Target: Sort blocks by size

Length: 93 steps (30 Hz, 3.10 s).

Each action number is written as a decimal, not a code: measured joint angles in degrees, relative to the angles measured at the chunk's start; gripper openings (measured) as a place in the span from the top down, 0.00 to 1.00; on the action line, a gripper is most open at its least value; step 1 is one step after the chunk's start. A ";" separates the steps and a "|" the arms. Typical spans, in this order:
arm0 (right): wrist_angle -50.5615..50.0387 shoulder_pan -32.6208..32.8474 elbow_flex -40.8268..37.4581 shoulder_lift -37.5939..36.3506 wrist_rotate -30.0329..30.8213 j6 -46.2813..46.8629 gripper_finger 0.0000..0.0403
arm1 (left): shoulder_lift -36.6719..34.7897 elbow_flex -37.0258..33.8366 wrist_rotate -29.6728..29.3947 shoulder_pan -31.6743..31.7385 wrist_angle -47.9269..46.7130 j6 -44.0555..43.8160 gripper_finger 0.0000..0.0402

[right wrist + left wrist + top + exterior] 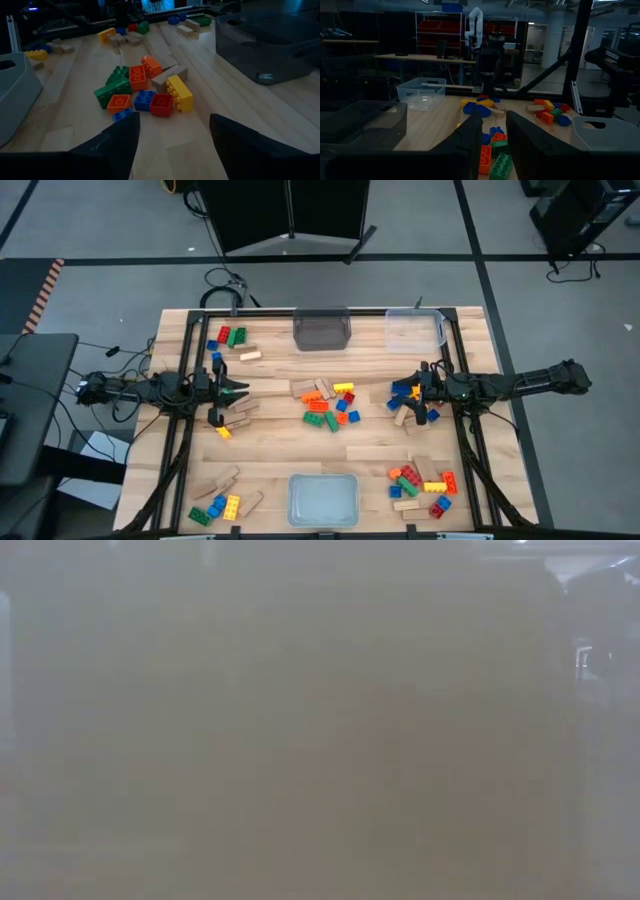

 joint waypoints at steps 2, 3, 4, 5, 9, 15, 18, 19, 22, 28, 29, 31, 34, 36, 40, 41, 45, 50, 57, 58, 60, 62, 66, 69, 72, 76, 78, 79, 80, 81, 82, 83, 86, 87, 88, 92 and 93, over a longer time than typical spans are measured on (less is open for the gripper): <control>0.00 0.00 -0.01 0.01 0.00 0.01 0.37 | -0.01 0.01 -0.01 0.01 0.00 0.00 0.76; 0.00 0.00 0.00 0.00 0.00 0.01 0.37 | -0.01 -0.01 0.00 0.00 -0.01 0.00 0.76; 0.00 0.00 -0.01 0.01 0.00 0.00 0.37 | -0.01 0.00 -0.01 0.00 0.00 0.00 0.76; 0.00 0.00 0.00 0.01 0.00 0.01 0.37 | 0.00 0.00 -0.02 0.00 0.00 0.01 0.76; 0.00 -0.01 -0.02 0.01 0.00 0.00 0.36 | -0.01 0.00 -0.01 0.00 0.01 0.00 0.76; 0.05 -0.01 0.00 0.02 0.00 0.01 0.36 | 0.00 -0.01 0.00 0.00 0.01 -0.01 0.76; 0.17 -0.01 0.00 0.00 0.00 0.02 0.37 | -0.02 0.00 0.00 0.00 -0.01 0.01 0.76; 0.17 0.00 0.00 0.00 0.00 0.01 0.37 | -0.02 0.01 0.00 0.00 0.00 0.01 0.76; 1.11 0.00 -0.01 0.02 0.00 0.02 0.36 | -0.01 0.01 -0.01 0.00 -0.01 0.00 0.76; 6.63 -0.04 0.00 0.00 0.19 4.89 0.36 | -0.02 -0.01 -0.02 0.02 0.01 -0.01 0.76; 7.54 -0.11 -0.01 0.00 0.65 5.02 0.37 | 0.00 0.01 0.00 0.00 0.01 -0.01 0.76; 9.30 -0.33 -0.02 0.02 1.22 5.02 0.37 | 0.00 0.00 0.00 0.00 0.01 -0.01 0.76; 12.66 -0.89 0.00 0.00 1.71 5.09 0.37 | -0.01 0.01 -0.01 0.02 0.00 0.00 0.76; 14.96 -1.39 -0.01 0.00 2.92 5.07 0.36 | -0.02 0.00 0.00 0.02 -0.01 0.01 0.76; 19.34 -2.37 -0.01 0.00 5.14 3.08 0.35 | 0.00 0.01 0.00 0.00 0.01 0.01 0.76; 20.16 -2.54 0.00 0.00 5.14 2.30 0.35 | 0.00 0.01 -0.01 0.02 0.01 0.00 0.76; 21.49 -3.06 0.45 0.00 4.98 0.99 0.36 | 0.00 0.01 0.00 0.02 0.01 -0.01 0.76; 14.70 -3.08 9.11 2.96 6.40 -5.79 0.39 | 0.00 0.01 0.00 0.02 0.01 0.00 0.76; -14.49 -5.92 34.01 17.45 16.13 -2.47 0.40 | 0.00 0.00 0.00 0.02 0.01 0.00 0.76; -19.52 -6.69 37.91 20.18 17.28 0.85 0.40 | 0.00 0.01 -0.01 0.02 -0.01 0.01 0.76; -29.38 -8.55 45.13 25.30 17.98 8.46 0.39 | -0.01 0.01 -0.01 0.02 0.00 -0.01 0.76; -39.56 -10.50 52.14 30.23 16.88 15.56 0.39 | -0.01 0.01 0.00 0.02 -0.01 -0.01 0.76; -59.47 -14.31 62.20 38.93 13.09 27.47 0.37 | -0.02 -0.01 0.00 0.02 0.01 0.01 0.76; -69.64 -16.58 64.71 43.36 10.70 35.42 0.34 | -0.01 -0.01 -0.01 0.01 0.00 -0.01 0.76; -75.55 -17.60 63.77 46.17 7.83 42.59 0.30 | -0.01 0.01 -0.01 0.02 0.00 0.01 0.76; -75.19 -17.46 59.76 48.19 4.07 47.21 0.25 | -0.02 0.00 0.00 0.02 -0.01 -0.01 0.76; -73.36 -17.13 57.29 48.90 2.67 48.65 0.23 | -0.02 0.00 -0.01 0.02 0.01 0.00 0.76; -72.56 -17.11 55.75 48.98 1.95 49.53 0.22 | -0.01 0.01 -0.01 0.02 0.01 0.00 0.76; -71.52 -17.11 53.95 48.92 1.10 50.50 0.22 | -0.01 0.01 0.00 0.00 -0.01 -0.01 0.76; -70.01 -17.11 51.96 48.78 0.13 51.51 0.22 | -0.01 0.01 -0.01 0.01 0.01 0.01 0.76; -68.41 -17.25 49.93 48.62 -1.12 52.45 0.22 | -0.01 0.01 -0.01 0.02 0.00 0.01 0.76; -66.90 -17.50 48.05 48.53 -2.04 53.12 0.22 | -0.02 0.00 0.00 0.02 -0.01 0.01 0.76; -62.42 -18.50 43.40 48.42 -3.03 53.56 0.25 | 0.00 0.01 0.00 0.02 0.01 0.01 0.76; -60.97 -19.05 42.17 48.54 -3.04 53.54 0.26 | 0.00 0.01 -0.02 0.02 0.01 0.01 0.76; -59.77 -19.74 41.22 48.73 -3.04 53.42 0.27 | -0.02 0.01 0.00 0.02 0.01 0.01 0.76; -54.94 -23.49 37.73 48.88 -3.03 50.16 0.28 | -0.01 0.00 -0.01 0.02 0.05 0.00 0.76; -53.68 -24.40 36.97 48.87 -3.03 49.34 0.28 | -0.01 0.01 0.00 0.02 0.04 0.01 0.76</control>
